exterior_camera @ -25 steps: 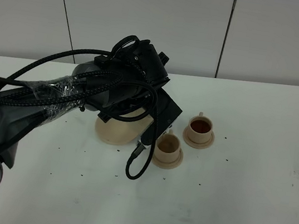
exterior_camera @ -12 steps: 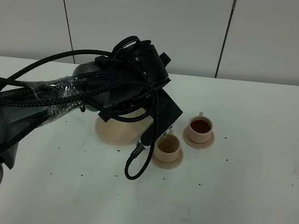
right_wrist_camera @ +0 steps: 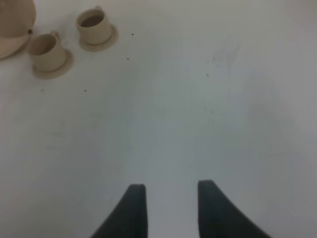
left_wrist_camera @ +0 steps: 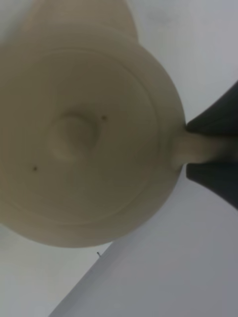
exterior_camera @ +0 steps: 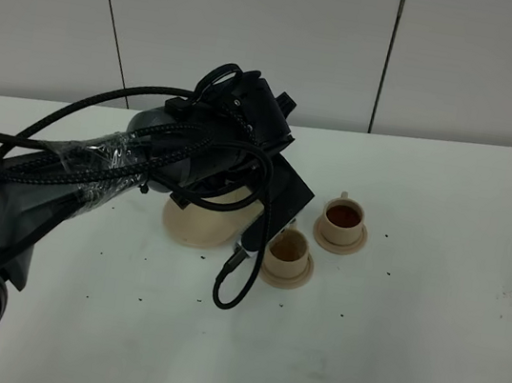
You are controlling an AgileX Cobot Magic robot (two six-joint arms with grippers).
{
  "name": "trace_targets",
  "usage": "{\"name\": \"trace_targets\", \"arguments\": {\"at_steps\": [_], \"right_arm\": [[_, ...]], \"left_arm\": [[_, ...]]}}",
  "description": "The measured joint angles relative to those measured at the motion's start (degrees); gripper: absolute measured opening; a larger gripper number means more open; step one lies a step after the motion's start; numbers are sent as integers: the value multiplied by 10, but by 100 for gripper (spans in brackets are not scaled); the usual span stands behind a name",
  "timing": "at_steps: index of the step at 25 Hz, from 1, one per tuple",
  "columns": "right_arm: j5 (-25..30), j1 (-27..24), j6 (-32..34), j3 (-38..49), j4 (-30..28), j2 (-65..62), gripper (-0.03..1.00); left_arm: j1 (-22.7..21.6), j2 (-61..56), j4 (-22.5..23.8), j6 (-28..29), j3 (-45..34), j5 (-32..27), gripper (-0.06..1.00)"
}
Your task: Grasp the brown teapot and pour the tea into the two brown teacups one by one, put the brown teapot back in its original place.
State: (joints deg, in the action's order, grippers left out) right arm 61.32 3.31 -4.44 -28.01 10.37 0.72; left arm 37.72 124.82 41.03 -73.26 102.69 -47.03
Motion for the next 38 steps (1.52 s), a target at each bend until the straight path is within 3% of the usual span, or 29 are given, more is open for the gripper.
{"name": "trace_targets", "arguments": {"at_steps": [38], "right_arm": [[0, 0, 0, 0, 0, 0, 24]], "left_arm": [[2, 2, 14, -30, 0, 4, 17]]}}
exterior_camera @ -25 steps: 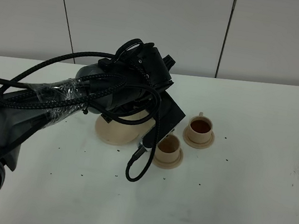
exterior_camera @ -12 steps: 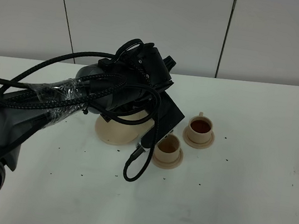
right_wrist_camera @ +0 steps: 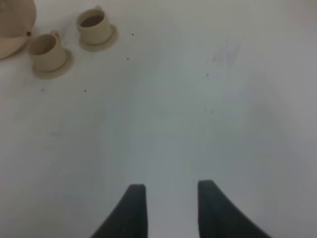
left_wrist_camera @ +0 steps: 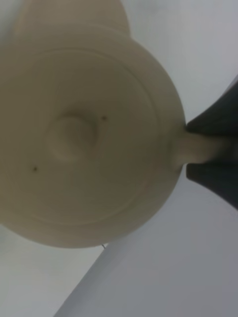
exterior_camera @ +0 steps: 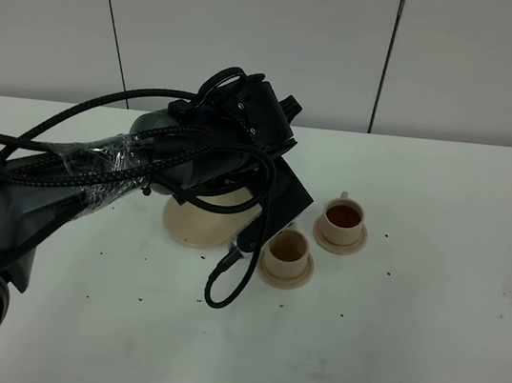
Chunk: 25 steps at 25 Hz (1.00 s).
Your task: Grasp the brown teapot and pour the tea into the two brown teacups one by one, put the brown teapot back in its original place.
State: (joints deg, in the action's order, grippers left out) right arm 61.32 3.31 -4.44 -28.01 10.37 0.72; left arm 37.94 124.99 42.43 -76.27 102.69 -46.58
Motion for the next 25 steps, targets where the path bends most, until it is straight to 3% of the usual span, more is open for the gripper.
{"name": "trace_targets", "arguments": {"at_steps": [25], "right_arm": [[0, 0, 0, 0, 0, 0, 24]], "left_arm": [[5, 9, 13, -13, 0, 18, 17]]}}
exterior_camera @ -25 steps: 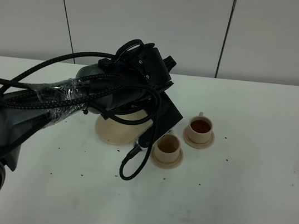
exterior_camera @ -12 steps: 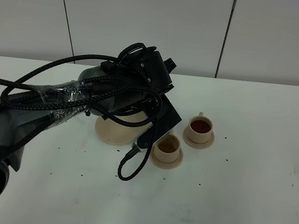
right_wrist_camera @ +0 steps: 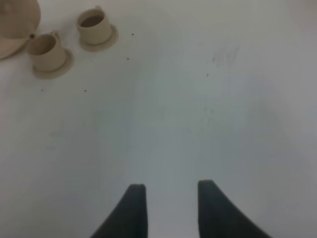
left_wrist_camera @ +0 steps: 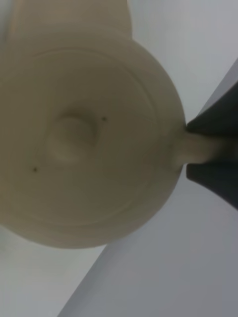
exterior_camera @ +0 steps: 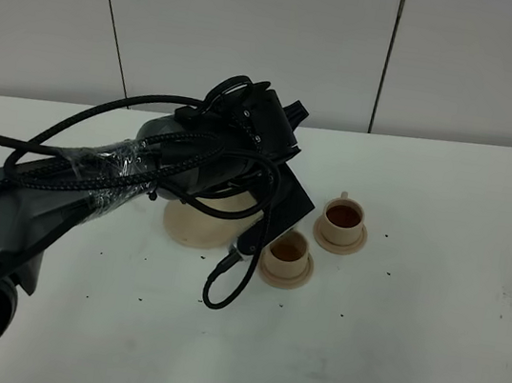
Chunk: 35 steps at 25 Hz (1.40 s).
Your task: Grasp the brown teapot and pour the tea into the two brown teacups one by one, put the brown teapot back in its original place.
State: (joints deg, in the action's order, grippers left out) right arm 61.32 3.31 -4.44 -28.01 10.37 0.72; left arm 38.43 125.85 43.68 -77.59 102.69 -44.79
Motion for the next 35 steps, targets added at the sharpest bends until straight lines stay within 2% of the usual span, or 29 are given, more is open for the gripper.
{"name": "trace_targets", "arguments": {"at_steps": [35], "right_arm": [[0, 0, 0, 0, 0, 0, 24]], "left_arm": [[1, 0, 15, -47, 0, 24, 17]]}}
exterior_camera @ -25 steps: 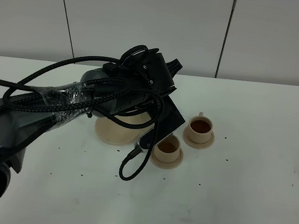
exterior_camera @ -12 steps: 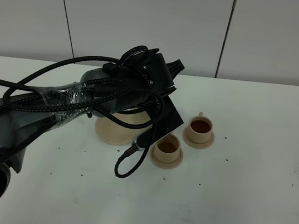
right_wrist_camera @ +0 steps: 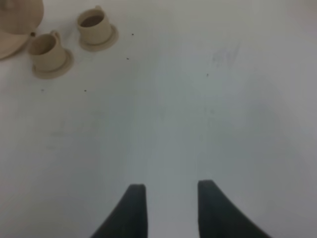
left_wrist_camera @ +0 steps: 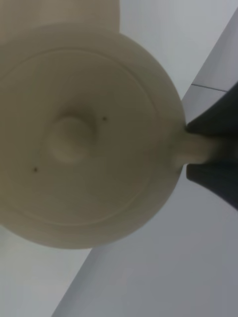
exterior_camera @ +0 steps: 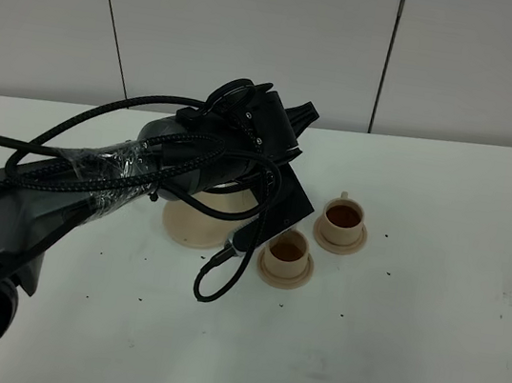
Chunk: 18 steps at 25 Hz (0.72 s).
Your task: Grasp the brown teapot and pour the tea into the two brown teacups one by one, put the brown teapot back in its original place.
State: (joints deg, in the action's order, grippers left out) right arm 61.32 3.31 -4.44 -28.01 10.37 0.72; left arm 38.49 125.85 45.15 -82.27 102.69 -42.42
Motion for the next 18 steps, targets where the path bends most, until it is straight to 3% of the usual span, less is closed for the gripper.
{"name": "trace_targets", "arguments": {"at_steps": [18], "right_arm": [[0, 0, 0, 0, 0, 0, 24]], "left_arm": [[5, 0, 3, -14, 0, 15, 17]]}}
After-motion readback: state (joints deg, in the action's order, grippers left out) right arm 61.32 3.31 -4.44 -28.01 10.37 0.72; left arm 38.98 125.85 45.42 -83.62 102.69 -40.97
